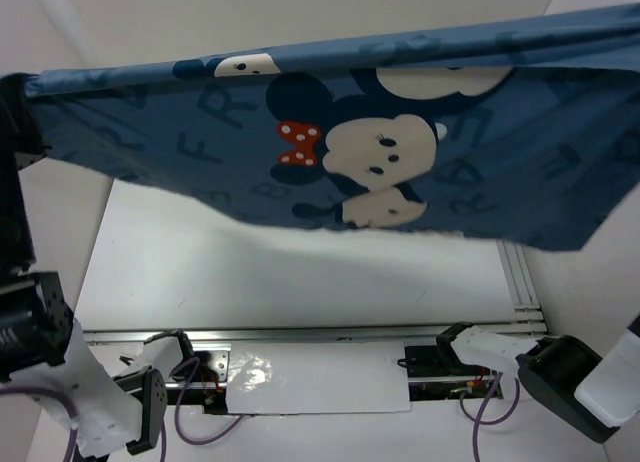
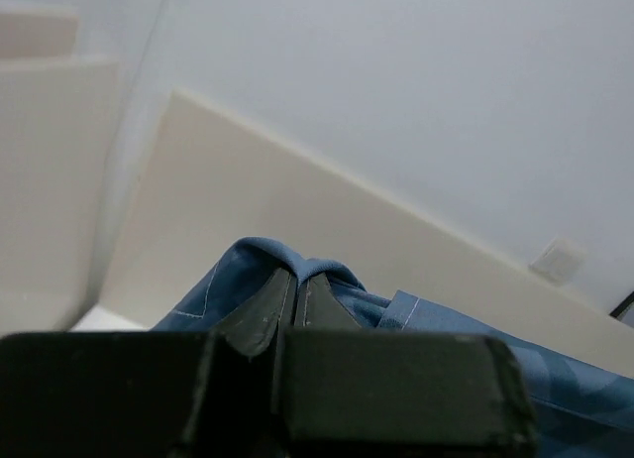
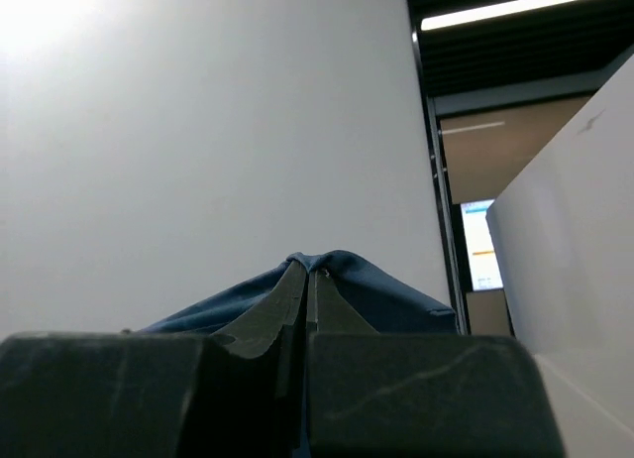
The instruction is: Put the pillow into the pillowcase
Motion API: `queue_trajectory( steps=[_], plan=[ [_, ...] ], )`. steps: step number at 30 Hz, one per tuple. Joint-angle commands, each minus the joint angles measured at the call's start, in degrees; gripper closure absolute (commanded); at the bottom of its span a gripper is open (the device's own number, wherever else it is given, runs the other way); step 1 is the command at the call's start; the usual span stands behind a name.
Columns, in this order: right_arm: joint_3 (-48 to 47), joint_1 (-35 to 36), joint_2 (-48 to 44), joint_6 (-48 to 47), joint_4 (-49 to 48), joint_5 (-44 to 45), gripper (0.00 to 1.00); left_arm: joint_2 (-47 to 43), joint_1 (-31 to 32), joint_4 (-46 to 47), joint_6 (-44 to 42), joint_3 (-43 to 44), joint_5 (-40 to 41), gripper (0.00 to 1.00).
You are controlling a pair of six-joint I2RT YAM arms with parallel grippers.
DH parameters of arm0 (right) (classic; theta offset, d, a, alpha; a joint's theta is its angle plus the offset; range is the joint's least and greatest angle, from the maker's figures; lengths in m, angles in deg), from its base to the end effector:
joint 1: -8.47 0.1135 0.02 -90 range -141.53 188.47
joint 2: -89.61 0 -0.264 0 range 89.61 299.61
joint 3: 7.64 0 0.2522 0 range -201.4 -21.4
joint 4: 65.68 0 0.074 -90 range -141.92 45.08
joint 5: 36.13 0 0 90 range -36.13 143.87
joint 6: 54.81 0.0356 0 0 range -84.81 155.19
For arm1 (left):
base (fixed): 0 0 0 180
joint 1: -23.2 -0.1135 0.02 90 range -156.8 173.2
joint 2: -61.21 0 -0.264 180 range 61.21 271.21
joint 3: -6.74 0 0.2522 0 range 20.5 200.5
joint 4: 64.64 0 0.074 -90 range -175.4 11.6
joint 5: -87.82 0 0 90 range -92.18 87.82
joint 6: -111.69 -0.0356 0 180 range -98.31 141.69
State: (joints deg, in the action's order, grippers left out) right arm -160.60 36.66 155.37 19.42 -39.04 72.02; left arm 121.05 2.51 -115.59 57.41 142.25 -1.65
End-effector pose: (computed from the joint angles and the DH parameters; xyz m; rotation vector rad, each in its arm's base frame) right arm -0.0151 -0.0207 0.7000 0.0966 0.5886 0.1289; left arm 0.0460 0.0177 0.6319 -0.5471 1.0027 -0.2280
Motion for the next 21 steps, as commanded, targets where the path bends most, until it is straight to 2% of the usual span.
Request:
queue_trajectory(
  steps=[1, 5, 7, 10, 11, 12, 13, 14, 15, 17, 18, 19, 21],
  plan=[
    [-2.40, 0.73, -4.06, -7.70, -15.18, 13.14, 1.00, 3.18, -2.95, -7.72, -8.30, 3.39, 18.62, 1.00],
    [-4.42, 4.41, 0.33, -10.15, -15.87, 15.49, 1.00, 3.88, -2.95, -7.11, -9.62, 3.93, 18.10, 1.00],
    [-2.06, 6.08, 3.13, -14.96, -17.62, 19.53, 1.00, 4.50, -2.95, -6.06, -9.62, 0.70, 15.13, 1.00],
    [8.56, 13.45, 4.46, -23.30, -26.04, 32.94, 1.00, 4.50, -2.95, -0.97, -9.62, -10.10, 10.39, 1.00],
    [11.98, 15.22, 4.99, -24.39, -30.07, 35.96, 1.00, 4.50, -2.95, 0.96, -9.10, -17.35, 9.23, 1.00],
    [20.37, 15.84, 5.00, -24.40, -32.55, 39.03, 1.00, 4.50, -2.95, 5.50, -9.09, -21.08, 8.00, 1.00],
    [26.55, 15.85, 5.00, -29.79, -38.58, 42.20, 1.00, 4.50, -2.95, 7.98, -9.09, -24.86, 5.29, 1.00],
    [32.79, 15.85, 3.86, -31.06, -48.38, 45.80, 1.00, 4.50, -2.95, 10.36, -9.09, -31.86, 4.40, 1.00],
    [41.55, 15.85, 3.85, -29.94, -49.00, 46.88, 1.00, 5.55, -2.95, 12.47, -9.09, -34.89, 3.34, 1.00],
    [48.72, 15.85, 3.85, -25.99, -52.06, 51.62, 1.00, 6.96, -2.95, 18.80, -8.57, -42.95, 0.00, 1.00],
    [55.19, 15.85, 3.85, -23.72, -51.56, 52.33, 1.00, 8.70, -2.95, 21.17, -8.57, -45.18, -0.97, 1.00],
    [57.78, 15.85, 3.85, -15.25, -48.95, 52.34, 1.00, 9.68, -1.65, 26.07, -8.57, -47.29, -1.67, 1.00],
    [64.88, 11.31, 5.60, -7.91, -43.67, 52.34, 1.00, 12.14, -0.15, 30.31, -9.79, -51.96, -0.71, 1.00]
  ],
)
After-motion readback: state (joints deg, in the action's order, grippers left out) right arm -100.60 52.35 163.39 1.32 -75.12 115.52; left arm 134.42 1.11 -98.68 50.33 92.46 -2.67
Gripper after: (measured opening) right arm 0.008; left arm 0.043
